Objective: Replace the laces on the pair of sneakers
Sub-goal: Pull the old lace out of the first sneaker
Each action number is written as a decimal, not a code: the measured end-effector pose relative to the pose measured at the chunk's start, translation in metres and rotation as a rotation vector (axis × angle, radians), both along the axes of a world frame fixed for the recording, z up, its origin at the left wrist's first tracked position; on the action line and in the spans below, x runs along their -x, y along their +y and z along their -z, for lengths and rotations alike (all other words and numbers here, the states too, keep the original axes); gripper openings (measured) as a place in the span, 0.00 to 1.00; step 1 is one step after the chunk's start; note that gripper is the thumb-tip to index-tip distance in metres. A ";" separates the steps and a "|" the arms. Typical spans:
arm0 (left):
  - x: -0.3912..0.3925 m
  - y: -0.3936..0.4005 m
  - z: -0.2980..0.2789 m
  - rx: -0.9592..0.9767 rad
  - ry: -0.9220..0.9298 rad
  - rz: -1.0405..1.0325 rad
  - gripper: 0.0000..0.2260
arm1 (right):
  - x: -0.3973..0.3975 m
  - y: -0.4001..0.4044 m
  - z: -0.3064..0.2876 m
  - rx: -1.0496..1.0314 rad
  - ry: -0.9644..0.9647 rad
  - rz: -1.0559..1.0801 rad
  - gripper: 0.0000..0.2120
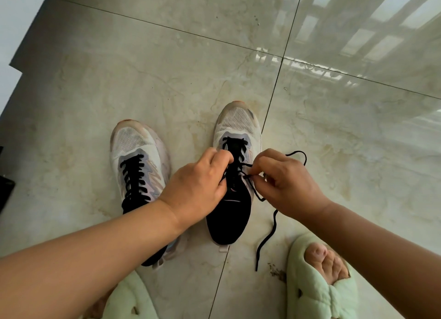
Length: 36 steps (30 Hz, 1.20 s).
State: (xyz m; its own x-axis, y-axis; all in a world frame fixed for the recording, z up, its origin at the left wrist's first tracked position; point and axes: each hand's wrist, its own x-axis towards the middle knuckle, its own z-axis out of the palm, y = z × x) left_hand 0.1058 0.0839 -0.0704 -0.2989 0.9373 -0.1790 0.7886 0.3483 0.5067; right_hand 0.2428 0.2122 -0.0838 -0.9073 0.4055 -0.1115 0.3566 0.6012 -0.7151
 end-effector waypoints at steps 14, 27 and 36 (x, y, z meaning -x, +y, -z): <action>0.001 0.000 -0.002 0.006 -0.012 0.047 0.09 | 0.005 0.004 -0.004 0.065 -0.030 -0.097 0.04; -0.001 0.001 -0.004 0.018 -0.018 0.018 0.09 | 0.005 -0.012 -0.008 -0.335 0.015 0.103 0.11; -0.004 0.002 0.001 0.081 -0.029 -0.031 0.13 | -0.001 -0.018 -0.004 -0.529 0.064 0.126 0.06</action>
